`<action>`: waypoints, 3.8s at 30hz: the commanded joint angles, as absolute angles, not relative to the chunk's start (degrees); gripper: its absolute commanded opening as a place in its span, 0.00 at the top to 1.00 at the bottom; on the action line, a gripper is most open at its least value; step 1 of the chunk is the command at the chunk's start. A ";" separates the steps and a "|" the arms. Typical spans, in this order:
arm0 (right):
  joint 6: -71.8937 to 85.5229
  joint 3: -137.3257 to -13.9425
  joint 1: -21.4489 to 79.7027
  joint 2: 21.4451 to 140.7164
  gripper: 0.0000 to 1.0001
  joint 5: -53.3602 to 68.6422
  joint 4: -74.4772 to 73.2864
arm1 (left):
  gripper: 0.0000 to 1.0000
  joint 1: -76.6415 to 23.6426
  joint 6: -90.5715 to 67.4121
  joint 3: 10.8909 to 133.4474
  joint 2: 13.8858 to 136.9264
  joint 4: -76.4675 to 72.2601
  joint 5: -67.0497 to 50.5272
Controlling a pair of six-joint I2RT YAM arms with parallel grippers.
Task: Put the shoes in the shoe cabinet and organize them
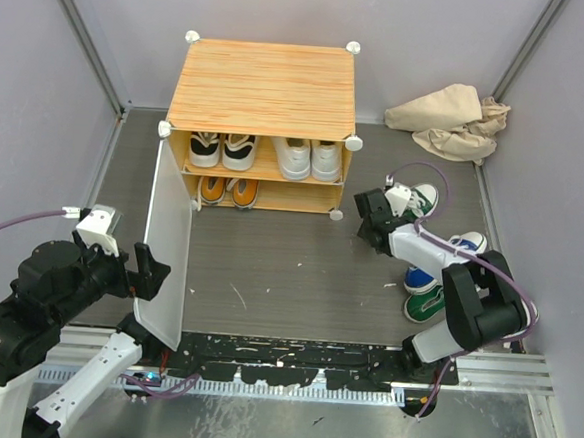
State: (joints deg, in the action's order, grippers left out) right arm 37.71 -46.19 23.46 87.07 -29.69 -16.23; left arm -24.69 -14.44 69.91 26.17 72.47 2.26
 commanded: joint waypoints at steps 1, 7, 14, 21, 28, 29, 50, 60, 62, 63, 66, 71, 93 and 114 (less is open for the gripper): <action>37.88 -43.51 23.04 82.23 0.78 -31.93 -14.34 | 0.02 -24.87 -14.21 69.44 26.63 71.69 2.93; 36.59 -40.77 23.39 71.89 0.99 -29.98 -19.55 | 0.02 -24.87 -14.41 69.80 26.37 71.29 1.96; 45.88 -40.32 35.97 54.16 0.99 -31.50 -40.48 | 0.02 -24.87 -15.12 70.18 25.79 71.12 0.64; 52.97 -38.92 56.59 44.46 0.99 -25.41 -48.40 | 0.02 -24.87 -15.67 69.44 24.67 70.72 0.44; 46.60 -41.02 72.16 53.19 0.99 -25.98 -38.98 | 0.02 -24.90 -17.17 69.23 24.46 70.74 0.67; 44.89 -42.09 74.10 55.51 0.99 -26.82 -37.93 | 0.02 -24.88 -17.43 69.19 24.14 70.93 0.96; 21.45 -48.59 77.02 64.16 0.99 -28.15 -30.44 | 0.02 -24.87 -15.29 66.51 26.11 68.79 0.73; 11.61 -52.13 60.10 69.44 0.99 -26.17 -18.71 | 0.02 -24.84 -14.13 68.23 26.98 66.81 1.68; 8.96 -52.97 57.41 71.81 0.99 -23.63 -15.79 | 0.02 -24.87 -13.83 68.36 27.47 66.72 1.60; 7.91 -53.51 56.12 73.18 0.99 -22.36 -14.37 | 0.02 -24.87 -13.74 68.29 27.60 66.45 1.66; 5.16 -55.02 52.83 77.08 0.99 -19.01 -10.57 | 0.02 -24.87 -13.22 68.29 28.15 65.88 1.60; 2.23 -56.65 49.58 82.45 0.99 -18.16 -5.00 | 0.02 -24.88 -12.77 68.21 28.89 65.08 1.62; -6.15 -62.43 39.94 95.03 0.99 -20.53 10.40 | 0.02 -24.87 -11.41 66.65 32.49 63.42 1.92; 1.57 -57.38 39.46 94.13 0.14 -24.13 12.33 | 0.02 -24.87 -13.67 66.45 31.91 64.36 1.54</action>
State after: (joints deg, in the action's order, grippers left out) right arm -1.41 -56.95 40.36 101.08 -27.29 11.49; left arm -25.12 -14.24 67.42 30.81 66.94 -1.89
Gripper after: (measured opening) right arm 0.843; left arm 0.980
